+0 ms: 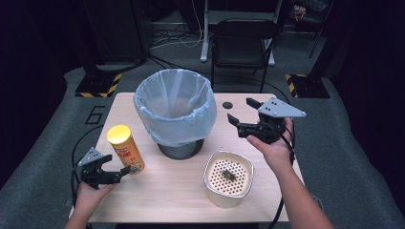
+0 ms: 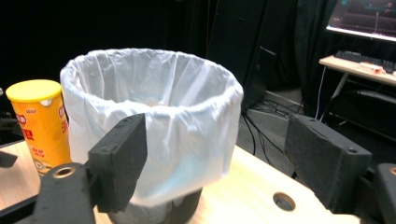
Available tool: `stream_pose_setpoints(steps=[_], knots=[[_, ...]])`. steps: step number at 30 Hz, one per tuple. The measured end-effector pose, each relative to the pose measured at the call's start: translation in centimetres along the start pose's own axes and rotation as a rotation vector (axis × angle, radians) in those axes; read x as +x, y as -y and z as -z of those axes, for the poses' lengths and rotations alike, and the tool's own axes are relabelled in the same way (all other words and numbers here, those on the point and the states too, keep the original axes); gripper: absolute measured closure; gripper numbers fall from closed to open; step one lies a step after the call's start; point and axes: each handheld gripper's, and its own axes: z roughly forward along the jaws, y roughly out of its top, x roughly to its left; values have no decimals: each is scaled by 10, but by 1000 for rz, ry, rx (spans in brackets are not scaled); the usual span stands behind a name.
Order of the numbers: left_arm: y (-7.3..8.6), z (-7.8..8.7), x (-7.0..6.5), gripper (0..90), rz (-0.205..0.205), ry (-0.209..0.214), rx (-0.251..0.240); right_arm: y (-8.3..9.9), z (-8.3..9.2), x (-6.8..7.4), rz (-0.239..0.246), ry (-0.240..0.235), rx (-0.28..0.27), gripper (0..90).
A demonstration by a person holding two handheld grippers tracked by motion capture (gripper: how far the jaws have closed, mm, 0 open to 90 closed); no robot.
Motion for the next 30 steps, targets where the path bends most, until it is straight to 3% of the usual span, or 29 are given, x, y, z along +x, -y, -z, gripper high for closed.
stream_pose_setpoints(steps=[5,10,12,15,16,18,23,24,26,30], knots=[[-9,-7,-4,4,-1,-6,-26,12,8,-3,-9,1,9,195],[-13,-24,-7,12,-9,-30,-42,26,15,-2,-24,-2,17,195],[-12,-29,-7,26,8,-29,-58,30,17,-3,-28,1,19,195],[-8,-35,-7,77,15,-24,-61,39,21,-5,-67,-3,1,195],[-7,-37,-8,112,0,-39,-67,41,23,-4,-86,1,3,195],[-5,-36,-9,211,-23,-46,-61,47,26,-4,-92,10,-6,196],[-8,-34,-14,239,-67,-78,-55,62,38,-4,-121,29,-16,203],[-11,-31,-15,243,-63,-70,-28,64,39,-5,-117,37,-14,205],[-11,-31,-16,244,-60,-79,-39,64,41,-7,-108,55,13,205],[-18,-22,-20,244,-72,-69,-27,67,49,-15,-143,67,-14,206]])
